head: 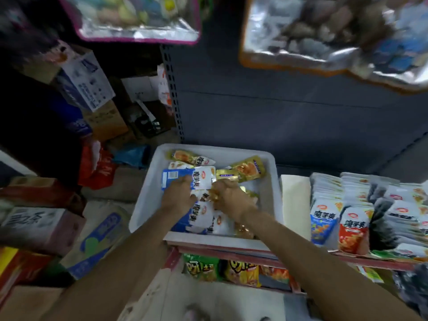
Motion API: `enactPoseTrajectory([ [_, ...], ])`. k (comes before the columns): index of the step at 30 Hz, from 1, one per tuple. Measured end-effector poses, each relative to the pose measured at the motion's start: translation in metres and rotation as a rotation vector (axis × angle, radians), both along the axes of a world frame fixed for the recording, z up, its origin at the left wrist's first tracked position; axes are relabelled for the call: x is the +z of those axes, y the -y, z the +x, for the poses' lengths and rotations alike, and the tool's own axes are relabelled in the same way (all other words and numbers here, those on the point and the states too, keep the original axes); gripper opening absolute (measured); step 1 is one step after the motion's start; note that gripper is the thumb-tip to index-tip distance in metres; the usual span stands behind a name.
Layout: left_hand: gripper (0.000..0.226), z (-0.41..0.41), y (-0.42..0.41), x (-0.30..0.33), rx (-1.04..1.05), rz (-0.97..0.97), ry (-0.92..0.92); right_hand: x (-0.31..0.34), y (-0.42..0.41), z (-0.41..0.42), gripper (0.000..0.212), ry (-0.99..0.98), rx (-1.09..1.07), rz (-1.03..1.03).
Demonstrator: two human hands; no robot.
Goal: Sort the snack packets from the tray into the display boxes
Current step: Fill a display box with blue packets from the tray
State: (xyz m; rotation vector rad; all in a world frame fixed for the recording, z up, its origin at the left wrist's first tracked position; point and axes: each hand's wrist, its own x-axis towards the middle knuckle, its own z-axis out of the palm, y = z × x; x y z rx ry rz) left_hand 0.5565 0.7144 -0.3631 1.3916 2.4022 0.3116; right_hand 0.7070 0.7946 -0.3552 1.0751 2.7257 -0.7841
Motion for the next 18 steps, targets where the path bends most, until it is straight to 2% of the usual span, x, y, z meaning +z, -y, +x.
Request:
enactPoseTrajectory([
  [4, 0.071, -0.036, -0.001, -0.009, -0.09, -0.14, -0.052, -0.016, -0.003, -0.037, 0.073, 0.018, -0.122, -0.148],
  [7, 0.082, -0.051, -0.003, -0.018, -0.147, -0.248, 0.029, -0.023, -0.008, -0.054, 0.079, -0.039, -0.265, -0.314],
  [10, 0.081, -0.049, -0.004, -0.022, -0.148, -0.243, 0.054, -0.025, -0.008, -0.062, 0.066, -0.085, -0.354, -0.397],
  [13, 0.073, -0.039, -0.005, -0.021, -0.159, -0.173, -0.037, -0.021, -0.006, -0.062, 0.049, -0.193, -0.496, -0.338],
  [18, 0.07, -0.024, -0.006, -0.014, -0.226, -0.132, -0.166, -0.01, 0.001, -0.051, 0.032, -0.34, -0.556, -0.29],
])
